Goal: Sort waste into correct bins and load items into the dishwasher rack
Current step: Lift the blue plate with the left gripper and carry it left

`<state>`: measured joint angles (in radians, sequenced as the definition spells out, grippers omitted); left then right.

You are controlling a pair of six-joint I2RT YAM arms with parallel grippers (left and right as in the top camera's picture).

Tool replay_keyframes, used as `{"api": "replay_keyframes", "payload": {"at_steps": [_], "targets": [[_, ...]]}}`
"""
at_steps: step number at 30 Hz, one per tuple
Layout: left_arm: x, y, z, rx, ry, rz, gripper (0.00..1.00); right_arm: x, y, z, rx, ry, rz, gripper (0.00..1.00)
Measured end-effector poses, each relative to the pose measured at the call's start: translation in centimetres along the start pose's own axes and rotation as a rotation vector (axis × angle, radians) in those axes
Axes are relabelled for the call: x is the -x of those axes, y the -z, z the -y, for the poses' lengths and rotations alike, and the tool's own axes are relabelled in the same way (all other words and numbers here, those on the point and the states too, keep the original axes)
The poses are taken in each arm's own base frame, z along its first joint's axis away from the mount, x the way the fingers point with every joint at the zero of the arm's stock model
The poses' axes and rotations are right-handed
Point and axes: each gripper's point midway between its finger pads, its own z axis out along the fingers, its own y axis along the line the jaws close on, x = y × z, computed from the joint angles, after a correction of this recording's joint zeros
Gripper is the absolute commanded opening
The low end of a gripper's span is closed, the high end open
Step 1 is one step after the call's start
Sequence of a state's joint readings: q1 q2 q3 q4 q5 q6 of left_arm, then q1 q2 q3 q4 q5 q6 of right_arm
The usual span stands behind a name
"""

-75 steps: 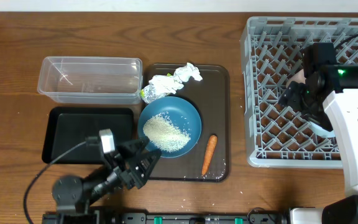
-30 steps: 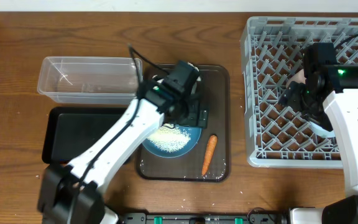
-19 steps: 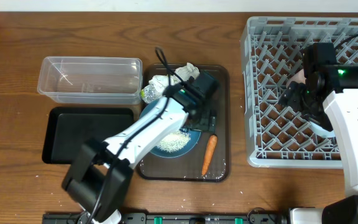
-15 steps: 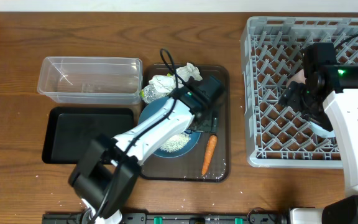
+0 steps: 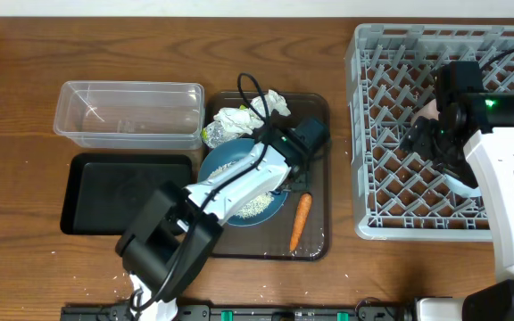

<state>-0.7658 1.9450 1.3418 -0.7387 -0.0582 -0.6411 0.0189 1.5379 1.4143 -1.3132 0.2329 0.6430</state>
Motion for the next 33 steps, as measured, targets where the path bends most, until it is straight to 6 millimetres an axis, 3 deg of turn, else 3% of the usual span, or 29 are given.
{"api": "replay_keyframes", "payload": {"at_steps": [4,16,25,33], "targets": [[-0.7,-0.9,0.2,0.029,-0.012,-0.009,0.61,0.0,0.0,0.0,0.0,0.0,0.0,0.99],[-0.6,-1.1,0.0,0.051,-0.015,0.003,0.08,0.0,0.0,0.0,0.0,0.0,0.0,0.99],[-0.8,0.2,-0.3,0.075,-0.023,-0.01,0.06,0.0,0.0,0.0,0.0,0.0,0.0,0.99],[0.0,3.2,-0.1,0.026,-0.013,0.043,0.06,0.0,0.0,0.0,0.0,0.0,0.0,0.99]]}}
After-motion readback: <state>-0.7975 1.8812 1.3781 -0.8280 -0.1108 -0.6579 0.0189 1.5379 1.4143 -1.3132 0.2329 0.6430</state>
